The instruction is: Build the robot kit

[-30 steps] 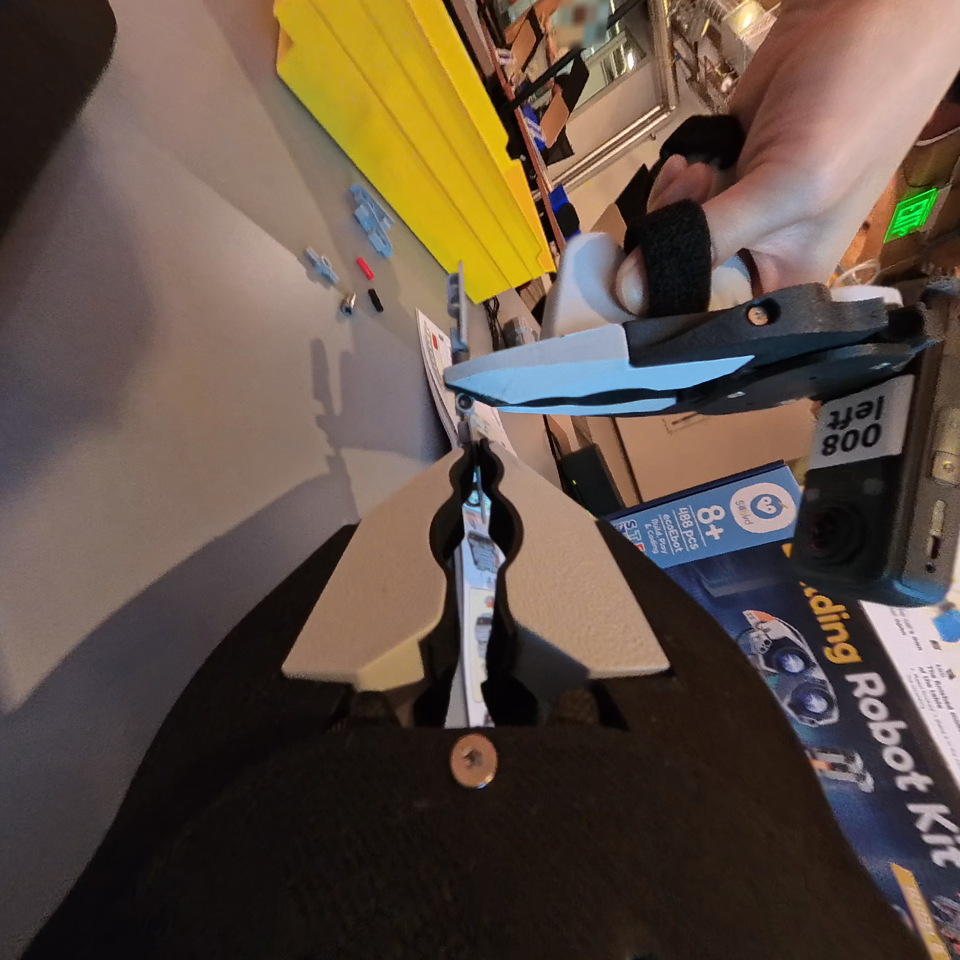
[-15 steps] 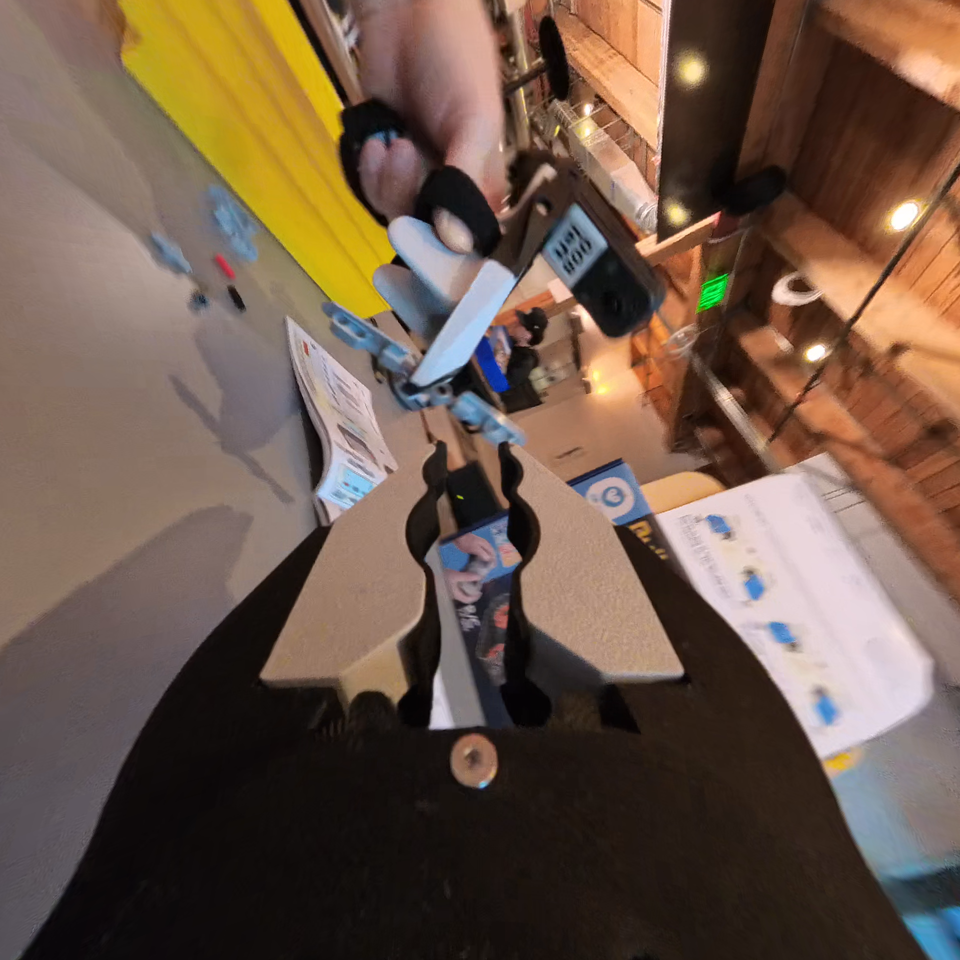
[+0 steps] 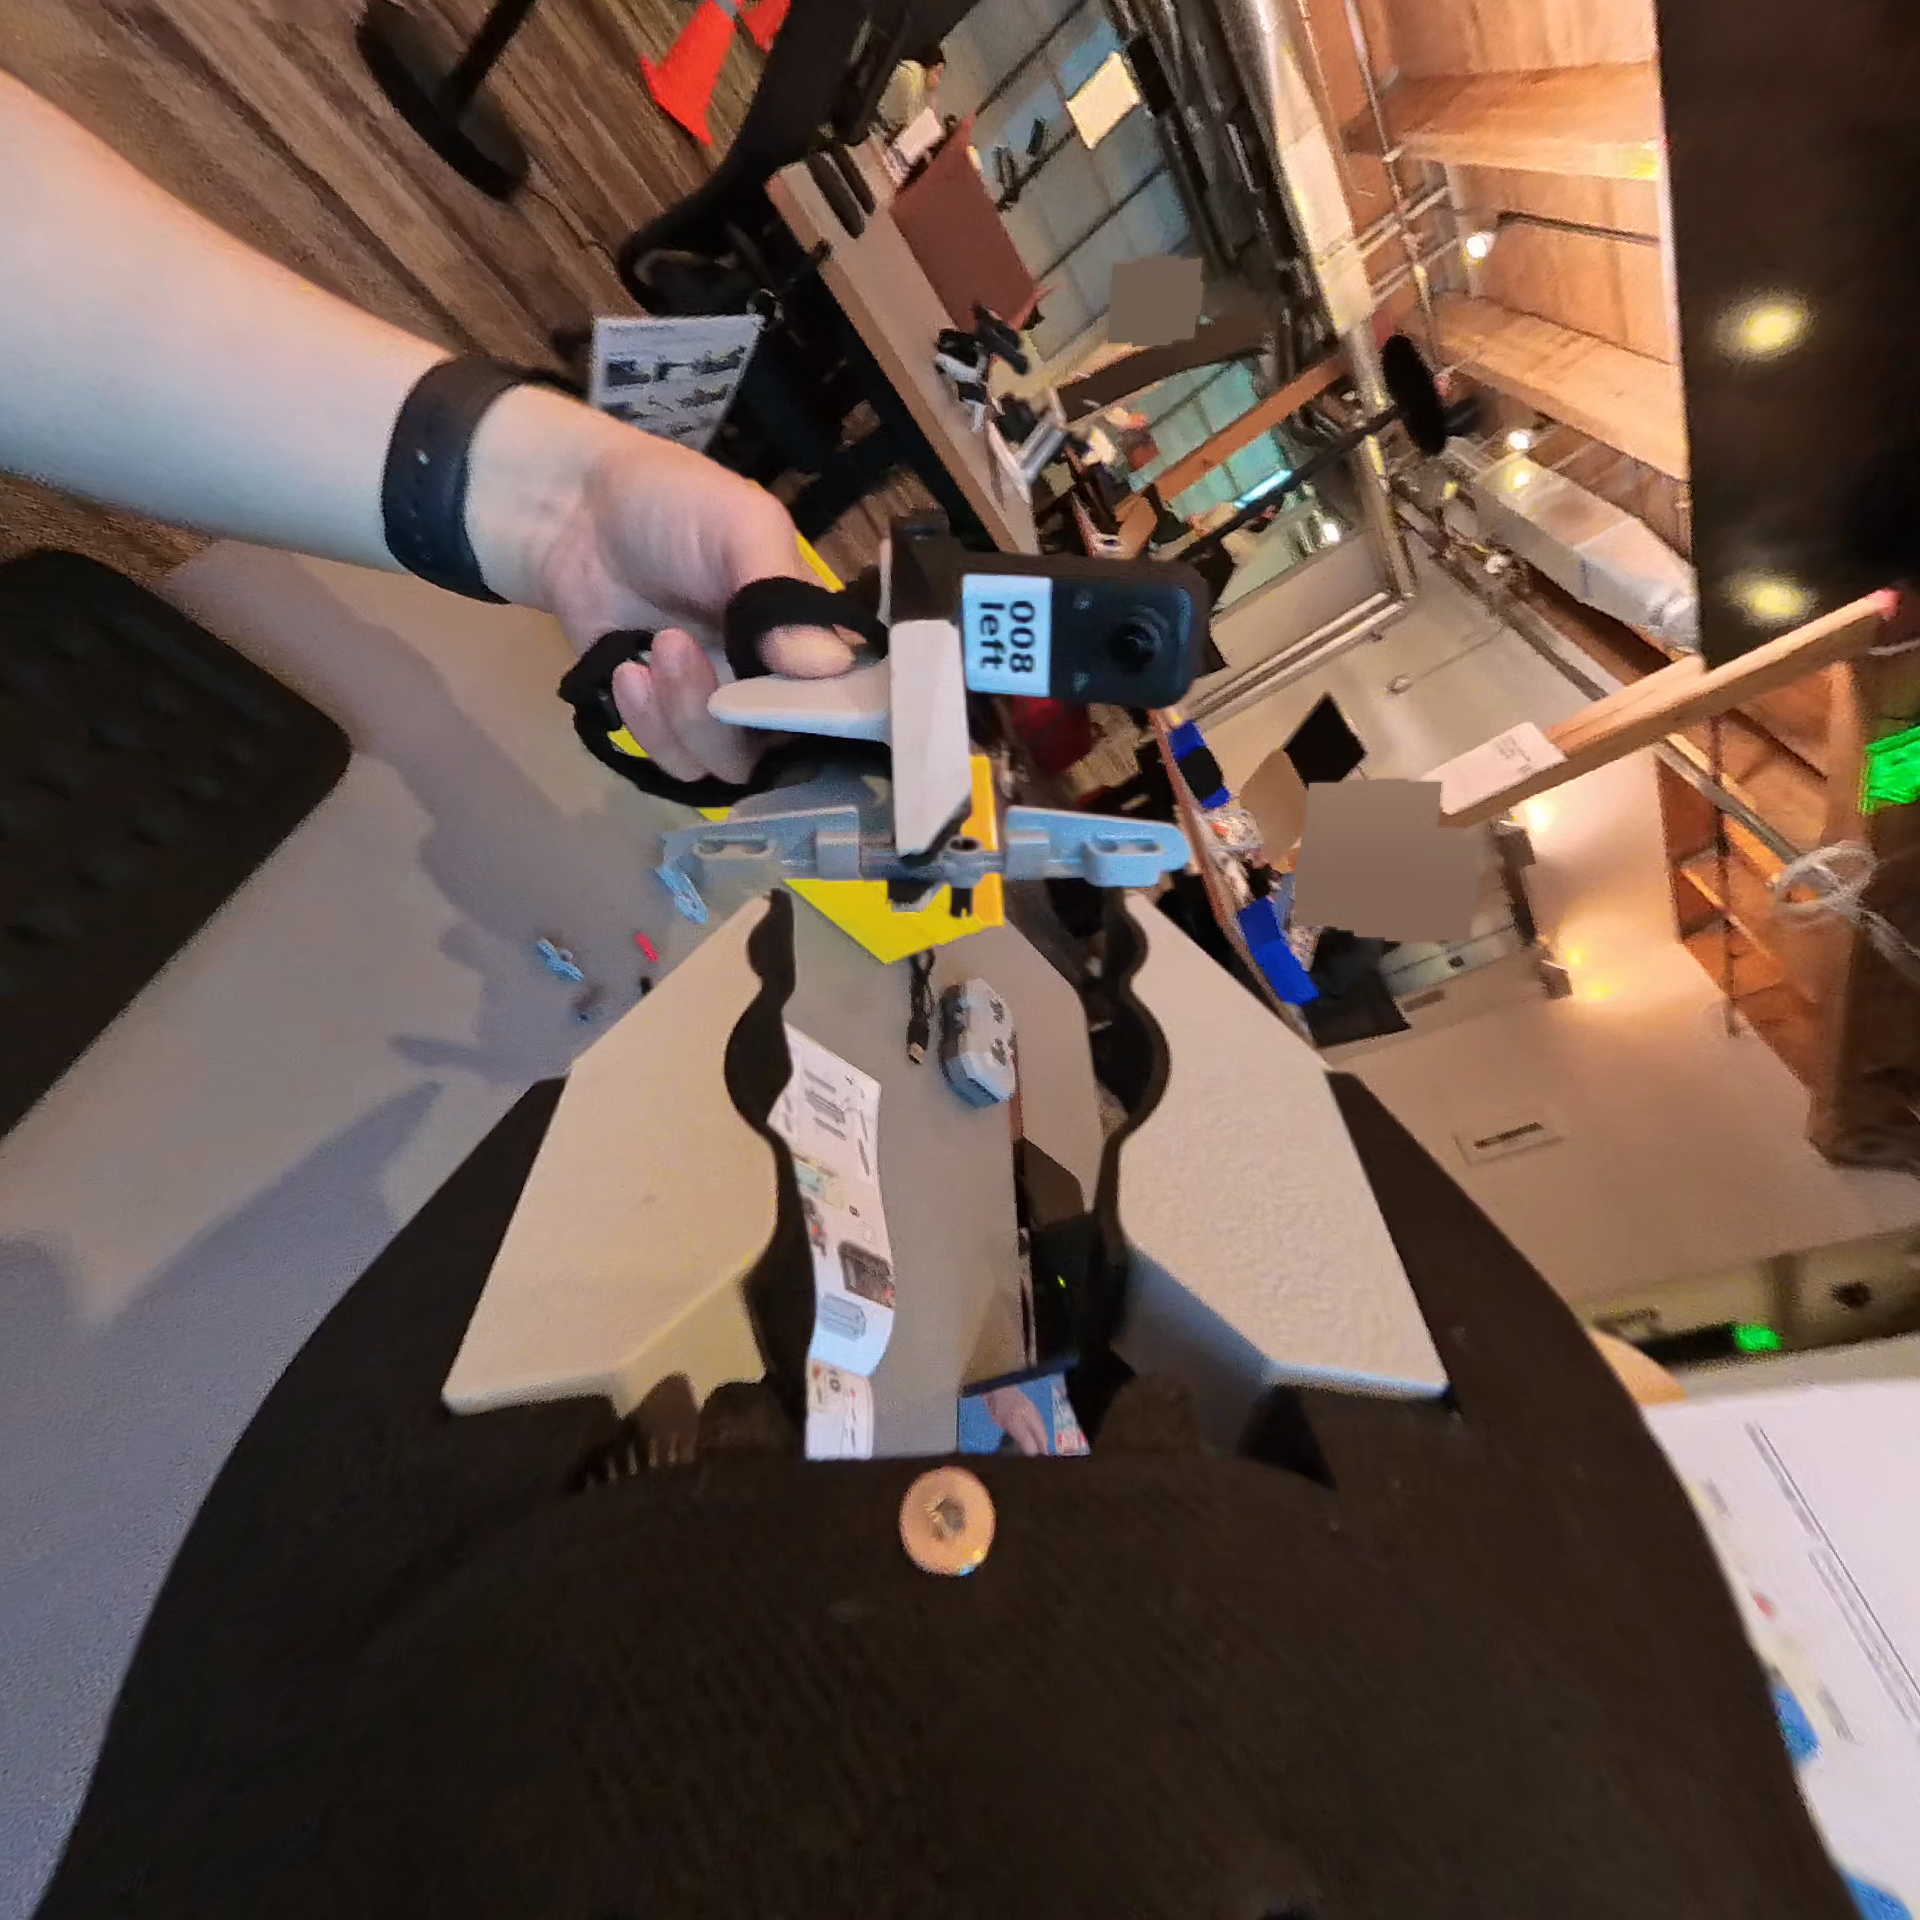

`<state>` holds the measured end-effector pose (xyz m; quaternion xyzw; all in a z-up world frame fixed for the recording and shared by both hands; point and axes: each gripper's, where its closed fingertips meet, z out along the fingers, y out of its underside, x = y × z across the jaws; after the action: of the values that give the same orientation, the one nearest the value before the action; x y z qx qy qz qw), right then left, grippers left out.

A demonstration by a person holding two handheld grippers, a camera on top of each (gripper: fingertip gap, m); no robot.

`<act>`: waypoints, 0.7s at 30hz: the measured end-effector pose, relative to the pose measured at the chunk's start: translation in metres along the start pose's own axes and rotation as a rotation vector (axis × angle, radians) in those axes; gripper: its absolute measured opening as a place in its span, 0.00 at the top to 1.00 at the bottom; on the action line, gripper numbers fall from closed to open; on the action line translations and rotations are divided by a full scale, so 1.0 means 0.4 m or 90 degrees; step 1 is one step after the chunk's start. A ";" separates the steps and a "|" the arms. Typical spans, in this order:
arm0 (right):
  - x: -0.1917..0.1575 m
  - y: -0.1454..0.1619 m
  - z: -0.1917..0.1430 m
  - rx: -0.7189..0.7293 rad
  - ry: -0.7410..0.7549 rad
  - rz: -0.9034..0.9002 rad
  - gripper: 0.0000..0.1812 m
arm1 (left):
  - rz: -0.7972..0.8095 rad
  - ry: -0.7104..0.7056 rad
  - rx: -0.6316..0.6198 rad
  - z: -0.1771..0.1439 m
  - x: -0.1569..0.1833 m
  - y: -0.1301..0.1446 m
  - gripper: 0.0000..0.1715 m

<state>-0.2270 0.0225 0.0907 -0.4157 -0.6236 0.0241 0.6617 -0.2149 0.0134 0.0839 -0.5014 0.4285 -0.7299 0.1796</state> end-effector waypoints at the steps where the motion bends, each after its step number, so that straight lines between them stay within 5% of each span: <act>1: -0.003 -0.015 0.005 0.001 -0.031 0.006 0.68 | 0.011 0.006 0.003 0.003 0.020 -0.009 0.98; 7: 0.013 -0.066 0.007 0.004 -0.031 -0.011 0.70 | 0.055 0.046 0.028 0.025 0.098 -0.046 0.98; 21: 0.035 -0.128 -0.065 0.051 0.002 0.020 0.75 | 0.049 0.088 0.043 0.077 0.116 -0.044 0.97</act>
<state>-0.2269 -0.0167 0.1349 -0.3990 -0.6143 0.0588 0.6782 -0.2046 -0.0224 0.1288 -0.4264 0.4342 -0.7694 0.1940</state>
